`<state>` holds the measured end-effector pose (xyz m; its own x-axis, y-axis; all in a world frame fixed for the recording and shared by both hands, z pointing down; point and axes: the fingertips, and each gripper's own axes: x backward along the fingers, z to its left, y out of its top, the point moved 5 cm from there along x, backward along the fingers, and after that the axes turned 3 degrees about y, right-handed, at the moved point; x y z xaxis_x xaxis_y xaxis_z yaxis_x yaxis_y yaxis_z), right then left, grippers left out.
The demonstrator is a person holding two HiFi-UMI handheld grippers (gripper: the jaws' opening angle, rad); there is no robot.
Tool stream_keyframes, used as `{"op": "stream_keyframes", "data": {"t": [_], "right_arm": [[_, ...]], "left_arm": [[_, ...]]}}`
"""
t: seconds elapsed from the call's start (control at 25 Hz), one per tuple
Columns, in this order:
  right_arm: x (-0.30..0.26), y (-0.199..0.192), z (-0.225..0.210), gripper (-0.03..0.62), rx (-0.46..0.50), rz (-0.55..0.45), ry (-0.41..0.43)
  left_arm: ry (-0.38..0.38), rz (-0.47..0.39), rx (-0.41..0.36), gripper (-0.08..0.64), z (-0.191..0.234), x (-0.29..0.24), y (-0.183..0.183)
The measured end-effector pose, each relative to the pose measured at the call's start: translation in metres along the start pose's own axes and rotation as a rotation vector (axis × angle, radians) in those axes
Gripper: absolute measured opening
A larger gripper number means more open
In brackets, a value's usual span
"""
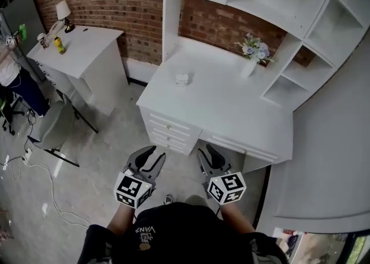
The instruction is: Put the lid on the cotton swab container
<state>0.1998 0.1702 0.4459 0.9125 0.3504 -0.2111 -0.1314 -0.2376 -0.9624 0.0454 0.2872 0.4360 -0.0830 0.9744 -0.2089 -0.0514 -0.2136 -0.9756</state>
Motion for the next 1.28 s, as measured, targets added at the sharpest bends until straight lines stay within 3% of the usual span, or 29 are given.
{"op": "stream_keyframes", "data": {"t": [0.56,1.28], "right_arm": [[-0.044,-0.001,-0.015,0.114,-0.021,0.034,-0.012],[-0.143,0.033,-0.120,0.115,-0.011,0.056,0.072]], "left_arm": [[-0.015,0.021,0.029,0.137,0.038,-0.026,-0.009],[0.041,0.044,0.006,0.140,0.090,-0.154,0.027]]}}
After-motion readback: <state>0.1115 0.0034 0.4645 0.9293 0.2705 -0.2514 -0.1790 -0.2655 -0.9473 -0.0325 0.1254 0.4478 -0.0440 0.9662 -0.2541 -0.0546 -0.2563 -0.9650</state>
